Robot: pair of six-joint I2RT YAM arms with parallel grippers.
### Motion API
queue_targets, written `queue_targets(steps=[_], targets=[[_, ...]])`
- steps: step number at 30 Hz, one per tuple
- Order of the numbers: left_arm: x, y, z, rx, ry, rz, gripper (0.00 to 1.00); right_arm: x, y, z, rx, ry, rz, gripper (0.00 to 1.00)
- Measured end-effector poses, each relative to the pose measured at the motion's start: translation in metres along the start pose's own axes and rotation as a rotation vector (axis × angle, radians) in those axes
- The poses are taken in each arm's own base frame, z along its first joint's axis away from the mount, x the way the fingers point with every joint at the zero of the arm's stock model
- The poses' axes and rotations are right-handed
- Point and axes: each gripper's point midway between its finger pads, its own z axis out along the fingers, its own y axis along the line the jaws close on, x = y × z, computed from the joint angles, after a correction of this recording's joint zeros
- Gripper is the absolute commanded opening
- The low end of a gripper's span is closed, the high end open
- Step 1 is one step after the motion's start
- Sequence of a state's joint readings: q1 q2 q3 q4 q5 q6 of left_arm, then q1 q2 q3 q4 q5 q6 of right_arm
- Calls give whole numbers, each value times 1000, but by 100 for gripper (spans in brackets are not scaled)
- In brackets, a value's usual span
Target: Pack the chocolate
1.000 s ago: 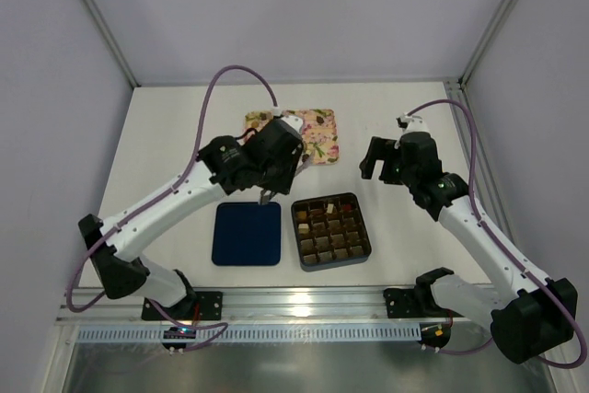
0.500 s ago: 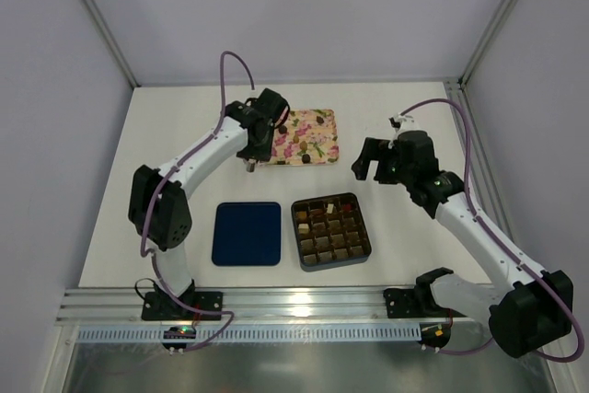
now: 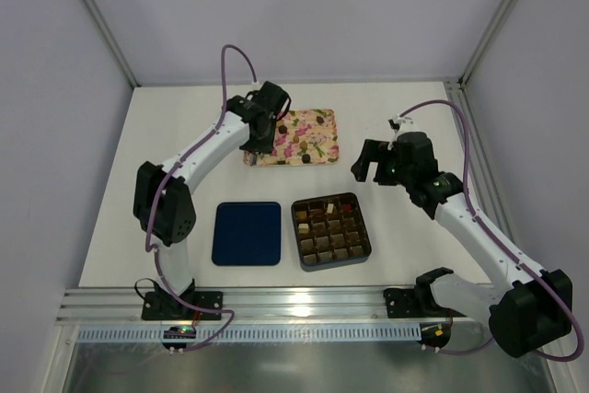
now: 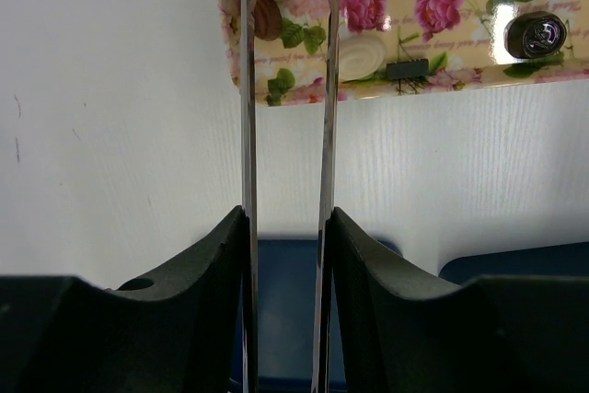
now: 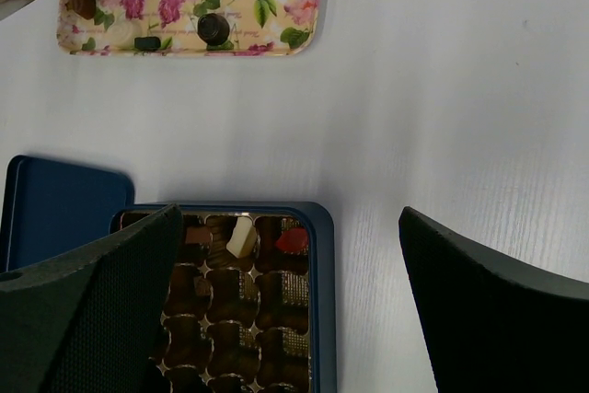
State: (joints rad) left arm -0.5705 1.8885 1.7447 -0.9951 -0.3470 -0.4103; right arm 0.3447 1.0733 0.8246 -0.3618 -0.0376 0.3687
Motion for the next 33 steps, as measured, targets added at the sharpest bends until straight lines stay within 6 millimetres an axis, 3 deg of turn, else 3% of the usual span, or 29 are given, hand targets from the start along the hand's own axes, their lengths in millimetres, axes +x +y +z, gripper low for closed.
queue_targets(steps=[33], targets=[[10,1,8,-3,27,7,36,2,-1,1,0,5,0,100]])
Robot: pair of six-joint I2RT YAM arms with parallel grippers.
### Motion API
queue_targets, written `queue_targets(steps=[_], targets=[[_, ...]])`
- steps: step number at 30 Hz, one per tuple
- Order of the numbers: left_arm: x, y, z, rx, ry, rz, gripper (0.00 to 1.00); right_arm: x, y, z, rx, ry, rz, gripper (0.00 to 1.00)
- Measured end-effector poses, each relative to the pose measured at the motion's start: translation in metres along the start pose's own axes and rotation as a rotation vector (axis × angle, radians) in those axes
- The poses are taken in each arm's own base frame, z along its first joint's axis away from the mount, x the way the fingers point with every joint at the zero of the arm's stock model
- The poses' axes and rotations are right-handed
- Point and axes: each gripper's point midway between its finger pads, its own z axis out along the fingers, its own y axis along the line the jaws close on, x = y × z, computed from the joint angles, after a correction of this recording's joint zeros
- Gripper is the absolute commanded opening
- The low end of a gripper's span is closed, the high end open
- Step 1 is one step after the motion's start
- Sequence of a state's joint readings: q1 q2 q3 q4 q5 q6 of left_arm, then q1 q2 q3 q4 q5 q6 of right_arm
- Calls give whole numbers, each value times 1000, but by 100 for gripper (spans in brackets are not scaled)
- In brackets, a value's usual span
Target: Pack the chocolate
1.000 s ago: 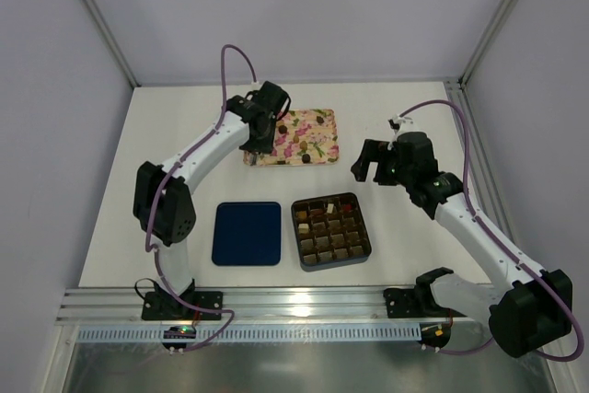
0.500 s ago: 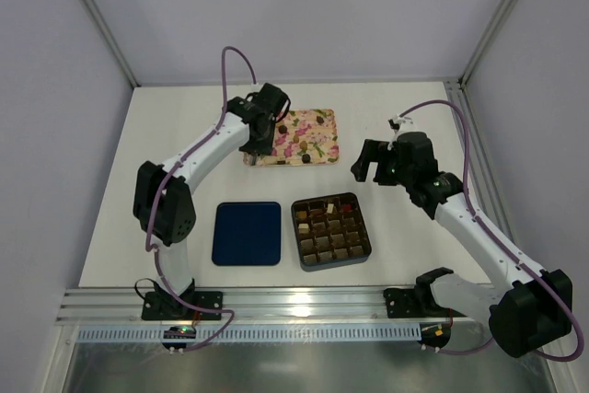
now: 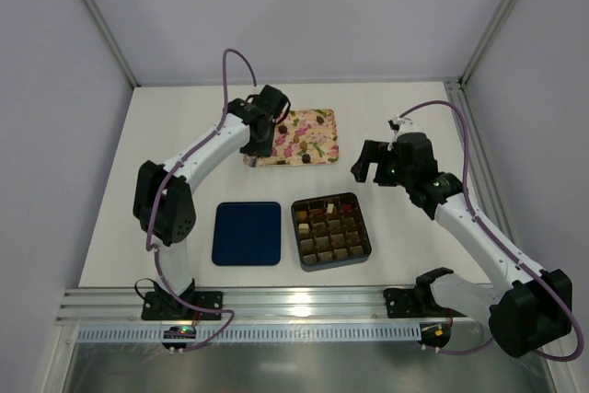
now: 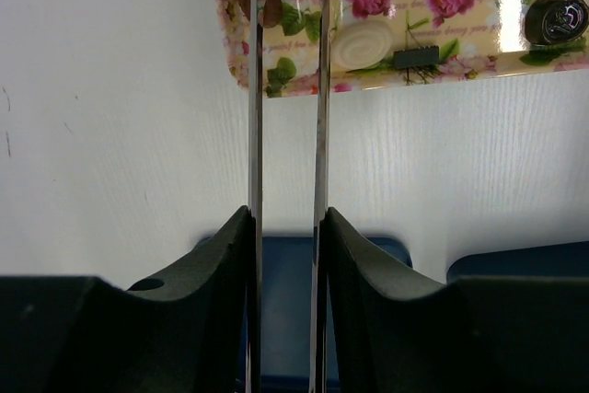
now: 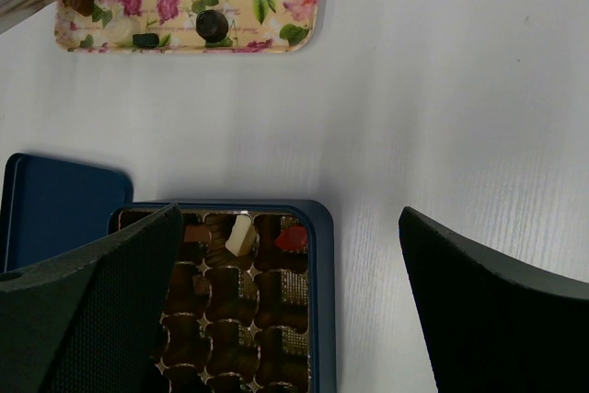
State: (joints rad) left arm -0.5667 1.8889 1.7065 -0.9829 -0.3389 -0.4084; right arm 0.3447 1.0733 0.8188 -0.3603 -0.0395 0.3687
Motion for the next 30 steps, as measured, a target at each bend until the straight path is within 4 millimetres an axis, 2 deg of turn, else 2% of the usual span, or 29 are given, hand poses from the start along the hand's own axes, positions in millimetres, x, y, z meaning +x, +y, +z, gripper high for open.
queue_targets(steps=[20,25,30], targets=[[0,-7,-4,41,12,4,16,0,-2,0,8,-1,0,100],[-8,-9,-17,64,-12,10,16,0,-3,0,16,-4,0,100],[-9,-14,-46,104,-46,26,15,-1,-6,0,34,-7,0,100]])
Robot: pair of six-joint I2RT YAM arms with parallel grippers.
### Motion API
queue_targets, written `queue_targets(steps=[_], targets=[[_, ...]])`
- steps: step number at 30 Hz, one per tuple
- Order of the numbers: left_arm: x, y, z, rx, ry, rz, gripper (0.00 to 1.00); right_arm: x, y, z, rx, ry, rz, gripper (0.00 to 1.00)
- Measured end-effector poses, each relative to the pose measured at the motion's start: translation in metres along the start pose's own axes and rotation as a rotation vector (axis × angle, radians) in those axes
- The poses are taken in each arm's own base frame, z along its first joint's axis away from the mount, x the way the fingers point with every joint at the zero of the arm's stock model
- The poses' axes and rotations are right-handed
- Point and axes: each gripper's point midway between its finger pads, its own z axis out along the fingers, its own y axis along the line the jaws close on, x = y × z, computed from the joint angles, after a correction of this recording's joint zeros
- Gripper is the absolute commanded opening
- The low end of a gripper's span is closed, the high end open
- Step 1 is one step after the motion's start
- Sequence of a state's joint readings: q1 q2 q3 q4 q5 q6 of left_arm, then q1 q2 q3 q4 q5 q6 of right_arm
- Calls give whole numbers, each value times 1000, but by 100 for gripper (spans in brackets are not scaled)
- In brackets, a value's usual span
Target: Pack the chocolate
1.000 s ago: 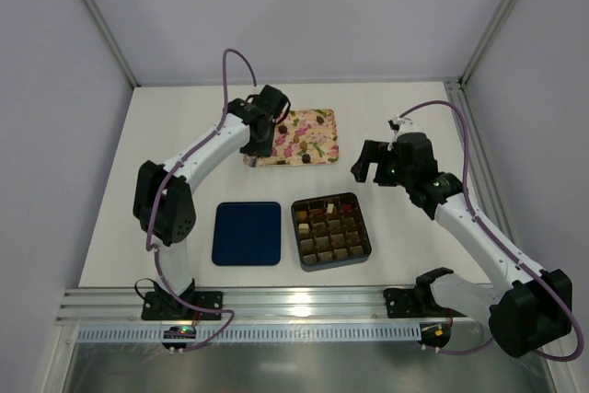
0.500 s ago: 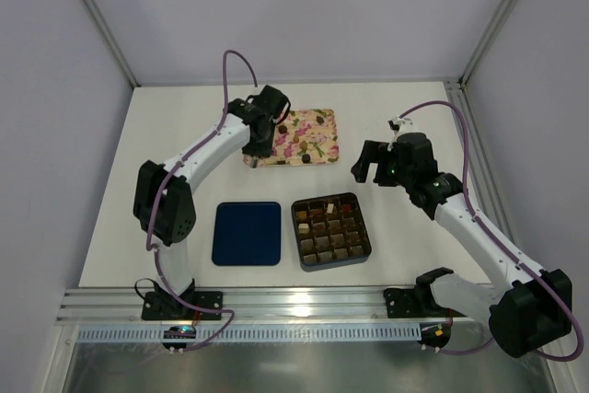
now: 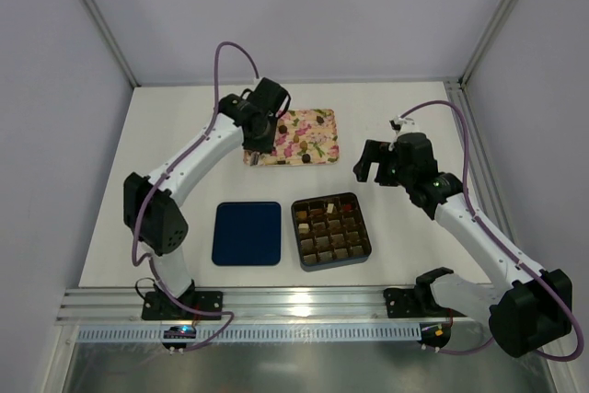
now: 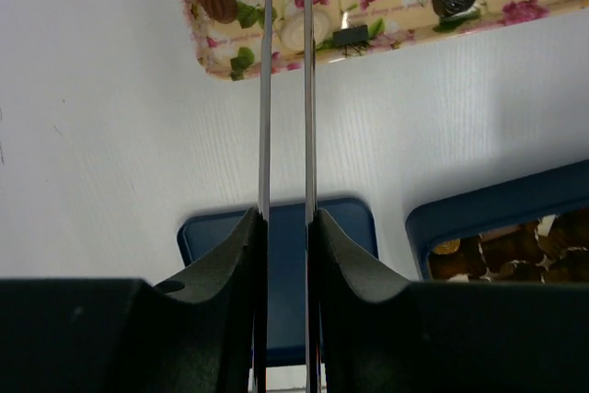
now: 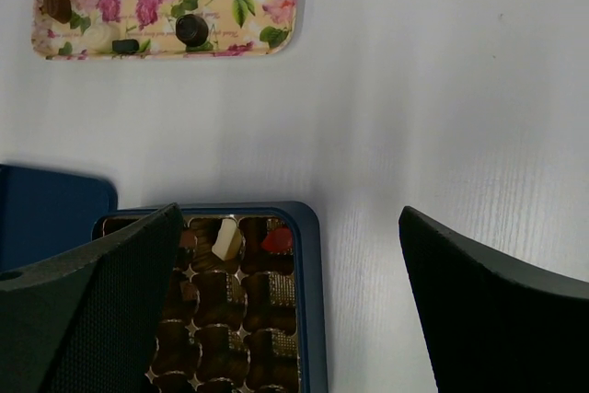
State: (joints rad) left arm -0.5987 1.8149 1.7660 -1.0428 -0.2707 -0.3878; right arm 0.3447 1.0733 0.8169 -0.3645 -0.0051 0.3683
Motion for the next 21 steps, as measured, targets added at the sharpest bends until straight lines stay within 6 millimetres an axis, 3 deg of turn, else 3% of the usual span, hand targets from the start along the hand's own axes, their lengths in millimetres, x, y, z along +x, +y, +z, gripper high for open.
queue_targets(steps=[11,15,21], targets=[[25,-71,-84,185,-107,131,16,-12,-6,-6,48,-33,1,100],[53,-99,-107,258,-104,194,16,-16,-8,-12,66,-47,2,100],[96,-128,-118,317,-54,271,16,-18,-14,-20,93,-62,4,100]])
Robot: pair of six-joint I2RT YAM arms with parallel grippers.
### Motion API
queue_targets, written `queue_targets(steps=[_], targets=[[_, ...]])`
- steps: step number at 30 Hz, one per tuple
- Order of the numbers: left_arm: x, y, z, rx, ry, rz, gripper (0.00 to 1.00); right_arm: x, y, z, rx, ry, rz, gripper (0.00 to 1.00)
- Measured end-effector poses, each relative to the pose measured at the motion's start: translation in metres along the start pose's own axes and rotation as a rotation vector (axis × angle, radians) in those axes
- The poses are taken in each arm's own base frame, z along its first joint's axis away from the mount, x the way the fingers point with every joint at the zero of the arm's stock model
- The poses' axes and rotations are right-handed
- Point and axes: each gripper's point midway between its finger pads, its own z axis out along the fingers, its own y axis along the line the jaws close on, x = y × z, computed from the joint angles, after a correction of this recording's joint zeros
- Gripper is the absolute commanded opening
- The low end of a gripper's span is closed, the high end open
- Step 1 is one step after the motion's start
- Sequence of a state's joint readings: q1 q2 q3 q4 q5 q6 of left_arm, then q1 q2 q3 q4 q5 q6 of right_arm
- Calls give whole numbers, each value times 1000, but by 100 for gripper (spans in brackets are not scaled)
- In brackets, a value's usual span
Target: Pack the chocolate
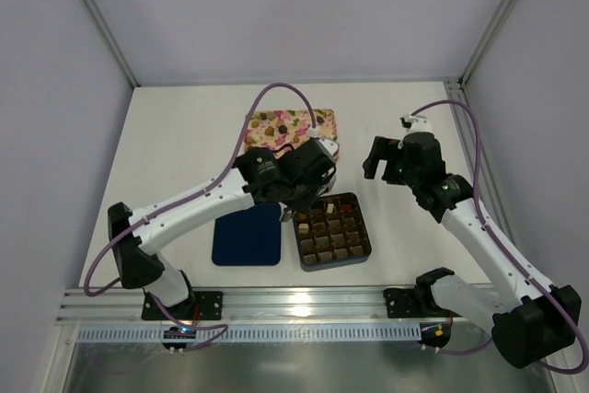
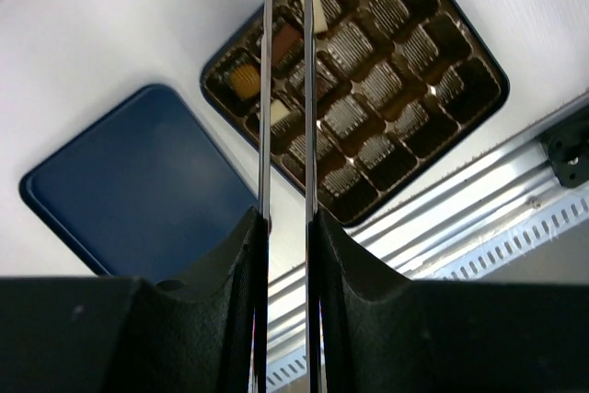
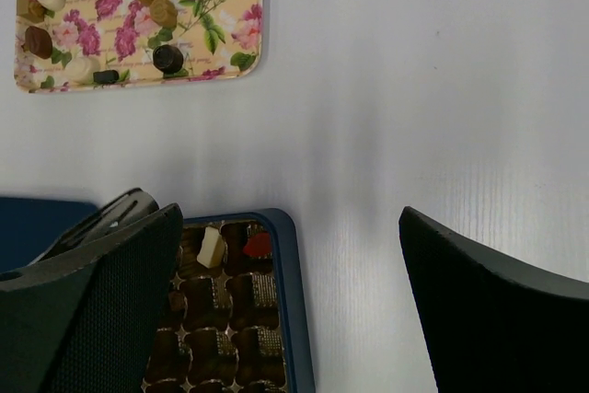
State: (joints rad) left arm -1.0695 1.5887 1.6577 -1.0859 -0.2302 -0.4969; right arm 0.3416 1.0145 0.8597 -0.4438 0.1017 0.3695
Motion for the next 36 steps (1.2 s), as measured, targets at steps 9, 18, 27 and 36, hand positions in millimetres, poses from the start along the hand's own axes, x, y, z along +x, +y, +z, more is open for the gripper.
queue_targets(steps=[9,18,27,36], targets=[[45,-33,0,52,72,66,17,0,-3,-4,10,-3,4,100],[63,-47,-3,80,95,87,21,2,-3,-6,13,2,4,100],[68,-48,2,81,104,76,29,1,-3,-7,11,-2,9,100],[66,-50,3,86,95,73,36,1,-3,-7,11,-2,9,100]])
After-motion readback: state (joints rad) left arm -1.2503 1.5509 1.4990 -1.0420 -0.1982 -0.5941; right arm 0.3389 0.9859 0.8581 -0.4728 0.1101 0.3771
